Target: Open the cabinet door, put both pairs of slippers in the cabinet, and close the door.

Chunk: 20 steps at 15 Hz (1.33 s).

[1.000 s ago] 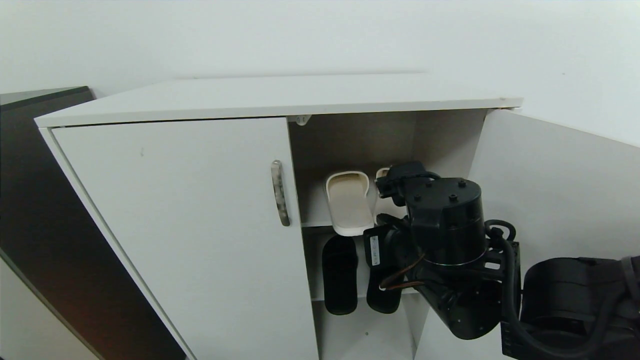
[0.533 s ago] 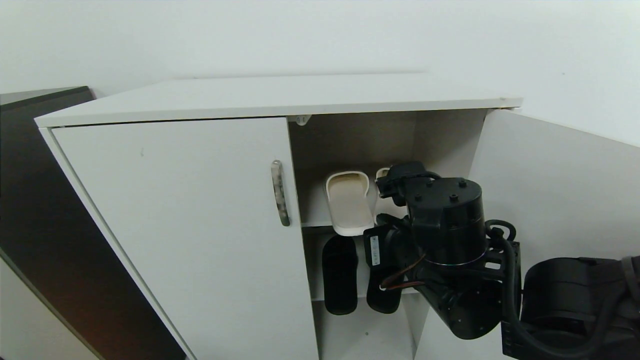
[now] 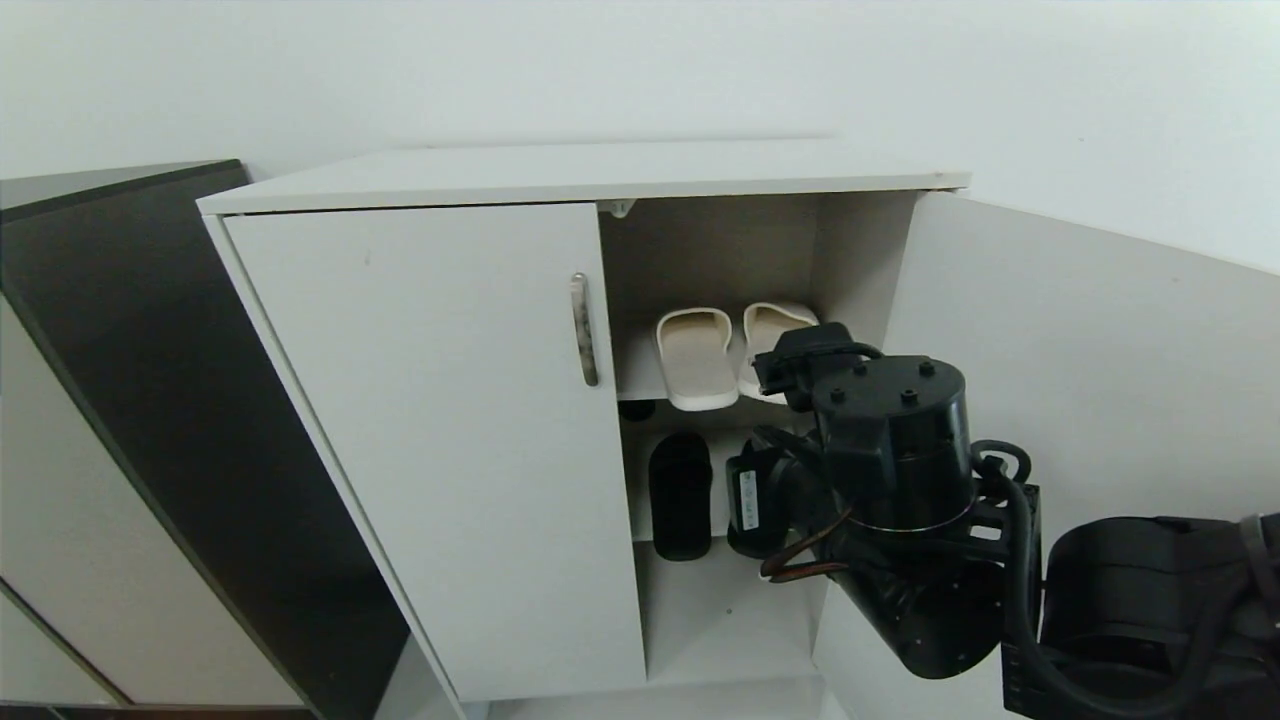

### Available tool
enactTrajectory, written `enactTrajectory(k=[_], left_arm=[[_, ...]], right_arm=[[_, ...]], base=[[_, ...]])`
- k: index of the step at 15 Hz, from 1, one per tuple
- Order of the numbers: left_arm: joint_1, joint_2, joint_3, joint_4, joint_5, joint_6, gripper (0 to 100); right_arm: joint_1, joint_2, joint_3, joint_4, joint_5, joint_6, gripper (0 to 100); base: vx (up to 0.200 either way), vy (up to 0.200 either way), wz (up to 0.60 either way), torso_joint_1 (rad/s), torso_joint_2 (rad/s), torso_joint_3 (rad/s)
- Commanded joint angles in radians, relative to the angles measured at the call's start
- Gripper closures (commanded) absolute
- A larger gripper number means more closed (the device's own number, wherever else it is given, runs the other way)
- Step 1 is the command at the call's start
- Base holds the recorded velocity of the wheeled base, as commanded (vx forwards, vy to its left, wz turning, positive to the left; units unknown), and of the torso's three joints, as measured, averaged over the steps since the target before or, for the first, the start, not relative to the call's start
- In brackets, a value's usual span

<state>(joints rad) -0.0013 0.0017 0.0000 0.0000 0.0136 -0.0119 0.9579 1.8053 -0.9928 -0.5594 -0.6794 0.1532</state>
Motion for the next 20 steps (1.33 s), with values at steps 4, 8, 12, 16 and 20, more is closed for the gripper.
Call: enactTrajectory(k=[4, 8, 12, 16, 20], left_arm=[[0.000, 0.000, 0.000, 0.000, 0.000, 0.000, 100], [0.000, 0.000, 0.000, 0.000, 0.000, 0.000, 100], [0.000, 0.000, 0.000, 0.000, 0.003, 0.000, 100], [0.000, 0.000, 0.000, 0.000, 0.002, 0.000, 100], [0.000, 0.000, 0.000, 0.000, 0.002, 0.000, 100]], right_arm=[[-0.001, 0.003, 0.002, -0.007, 0.007, 0.005, 100], [-0.001, 0.002, 0.059, -0.079, 0.012, -0.035, 100], [-0.033, 0.026, 0.117, -0.231, 0.027, -0.119, 100], [-0.045, 0.037, 0.135, -0.269, 0.058, -0.121, 100], [-0.045, 0.040, 0.137, -0.269, 0.060, -0.121, 100]], base=[[-0.200, 0.000, 0.00, 0.001, 0.00, 0.002], [-0.200, 0.000, 0.00, 0.004, 0.00, 0.001], [-0.200, 0.000, 0.00, 0.004, 0.00, 0.004], [0.000, 0.000, 0.00, 0.000, 0.00, 0.000], [0.000, 0.000, 0.00, 0.000, 0.00, 0.000]])
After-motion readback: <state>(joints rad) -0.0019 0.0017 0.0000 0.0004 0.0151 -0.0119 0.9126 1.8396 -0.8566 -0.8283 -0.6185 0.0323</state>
